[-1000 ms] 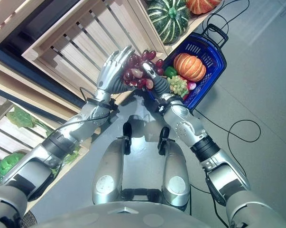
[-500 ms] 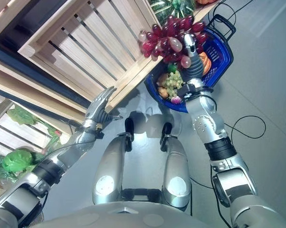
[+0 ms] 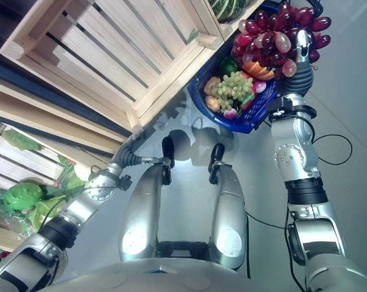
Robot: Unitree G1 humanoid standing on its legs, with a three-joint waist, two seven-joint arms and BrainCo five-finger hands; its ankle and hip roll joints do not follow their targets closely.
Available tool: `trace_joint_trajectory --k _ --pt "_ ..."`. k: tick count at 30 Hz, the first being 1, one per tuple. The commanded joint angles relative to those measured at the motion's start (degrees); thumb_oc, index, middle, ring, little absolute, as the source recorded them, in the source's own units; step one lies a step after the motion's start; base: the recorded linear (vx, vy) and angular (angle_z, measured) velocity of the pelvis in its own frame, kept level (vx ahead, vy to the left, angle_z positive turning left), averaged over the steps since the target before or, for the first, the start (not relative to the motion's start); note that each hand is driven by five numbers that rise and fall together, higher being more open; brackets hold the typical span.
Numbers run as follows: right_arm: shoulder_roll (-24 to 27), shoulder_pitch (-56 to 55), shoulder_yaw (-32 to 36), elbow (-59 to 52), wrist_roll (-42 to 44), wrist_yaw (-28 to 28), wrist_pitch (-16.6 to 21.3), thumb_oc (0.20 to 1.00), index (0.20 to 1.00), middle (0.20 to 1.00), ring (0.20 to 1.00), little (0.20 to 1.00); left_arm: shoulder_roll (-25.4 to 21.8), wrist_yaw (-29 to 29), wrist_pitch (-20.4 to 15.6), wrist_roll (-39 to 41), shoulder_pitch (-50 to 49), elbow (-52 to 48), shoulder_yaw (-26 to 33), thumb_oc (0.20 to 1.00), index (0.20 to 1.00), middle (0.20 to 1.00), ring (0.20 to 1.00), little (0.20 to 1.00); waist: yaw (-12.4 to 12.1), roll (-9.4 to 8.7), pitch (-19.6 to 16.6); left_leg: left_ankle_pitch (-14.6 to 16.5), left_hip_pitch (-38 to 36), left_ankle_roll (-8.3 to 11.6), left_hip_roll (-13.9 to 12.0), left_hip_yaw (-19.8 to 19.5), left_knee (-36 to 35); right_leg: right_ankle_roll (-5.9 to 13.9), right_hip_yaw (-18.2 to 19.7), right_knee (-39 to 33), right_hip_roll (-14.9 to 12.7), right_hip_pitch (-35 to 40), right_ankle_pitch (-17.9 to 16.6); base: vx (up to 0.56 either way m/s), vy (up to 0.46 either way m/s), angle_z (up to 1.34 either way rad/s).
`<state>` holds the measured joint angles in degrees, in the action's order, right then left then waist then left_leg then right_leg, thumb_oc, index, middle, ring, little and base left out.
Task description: Pick up fruits and vegetables into the basket
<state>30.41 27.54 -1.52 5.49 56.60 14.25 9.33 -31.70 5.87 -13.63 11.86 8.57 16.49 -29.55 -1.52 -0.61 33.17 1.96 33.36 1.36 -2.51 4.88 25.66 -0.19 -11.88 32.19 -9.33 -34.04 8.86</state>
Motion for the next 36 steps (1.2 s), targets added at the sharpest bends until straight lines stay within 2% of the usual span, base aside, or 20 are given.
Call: trace_joint_trajectory --k 1,5,8,14,17,23,31,36 --pt "6.5 1.7 4.2 -1.5 -0.9 1.6 3.5 0.200 0.200 0.200 0.200 0.200 2.4 -4.5 1.4 4.2 -5.1 -4.4 -2.6 1.000 1.000 1.000 1.000 1.000 1.0 3.15 -3.4 7.0 -0.2 -1.36 1.3 2.8 2.7 0.79 -1.9 1.0 3.3 -0.5 0.9 0.06 -0.058 0.01" --pt "8.5 3.9 3.9 3.4 0.2 3.9 2.1 0.200 0.200 0.200 0.200 0.200 3.1 -5.6 2.5 9.1 -5.6 -2.8 -5.0 1.000 1.000 1.000 1.000 1.000 0.7 4.02 -3.4 6.6 3.0 -1.21 1.3 2.7 2.8 0.74 -1.6 2.5 3.1 -4.2 1.5 0.01 -0.033 0.01" --pt "8.9 5.9 3.2 8.6 2.8 3.2 0.4 0.200 0.200 0.200 0.200 0.200 4.0 -6.0 2.7 11.6 -5.4 -1.0 -6.1 1.000 1.000 1.000 1.000 1.000 0.3 4.90 -3.4 6.2 5.9 -1.26 1.6 2.4 3.1 0.49 -1.4 4.3 2.7 -7.4 2.0 0.00 -0.033 0.00" --pt "10.2 11.0 1.2 19.7 6.6 1.4 -5.5 0.200 0.200 0.200 0.200 0.200 5.7 -5.9 2.8 13.9 -3.9 0.4 -8.1 1.000 1.000 1.000 1.000 1.000 -0.8 7.18 -3.4 5.3 10.5 -1.03 2.1 1.7 3.6 -0.15 -1.4 6.4 2.0 -12.4 2.5 0.00 -0.012 0.03" --pt "10.6 12.9 0.3 23.6 7.5 0.0 -6.7 0.200 0.200 0.200 0.200 0.200 6.1 -5.9 3.2 14.6 -3.3 0.6 -8.8 1.000 1.000 1.000 1.000 1.000 -1.3 8.02 -3.4 4.9 12.2 -1.01 2.2 1.3 3.8 -0.31 -1.4 7.5 1.7 -14.4 2.7 0.00 -0.019 0.10" --pt "12.5 17.8 -2.9 31.7 3.9 -1.8 -11.8 0.200 0.200 0.200 0.200 0.200 6.9 -6.1 3.0 16.6 -2.3 1.4 -9.8 1.000 1.000 1.000 1.000 1.000 -2.6 9.80 -3.4 4.0 16.9 -1.08 2.2 0.6 4.1 -0.48 -1.7 9.4 0.8 -19.9 2.7 -0.01 -0.015 0.09" --pt "14.2 23.1 -7.5 42.2 0.0 -4.1 -17.3 0.200 0.200 0.200 0.200 0.200 7.4 -5.2 1.7 17.0 -1.2 2.3 -10.9 1.000 1.000 1.000 1.000 1.000 -4.3 11.22 -3.4 3.0 22.3 -1.33 2.1 -0.5 4.6 -0.60 -1.8 11.4 -0.1 -25.6 2.6 -0.01 -0.017 0.04" --pt "14.0 25.0 -8.2 46.2 2.4 -5.4 -17.7 0.200 0.200 0.200 0.200 0.200 8.1 -4.6 0.2 16.9 -0.6 3.3 -11.3 1.000 1.000 1.000 1.000 1.000 -4.8 11.96 -3.4 3.0 25.0 -1.56 2.4 -1.1 5.3 -0.66 -1.6 13.0 -0.4 -28.5 2.7 0.00 -0.002 0.05"
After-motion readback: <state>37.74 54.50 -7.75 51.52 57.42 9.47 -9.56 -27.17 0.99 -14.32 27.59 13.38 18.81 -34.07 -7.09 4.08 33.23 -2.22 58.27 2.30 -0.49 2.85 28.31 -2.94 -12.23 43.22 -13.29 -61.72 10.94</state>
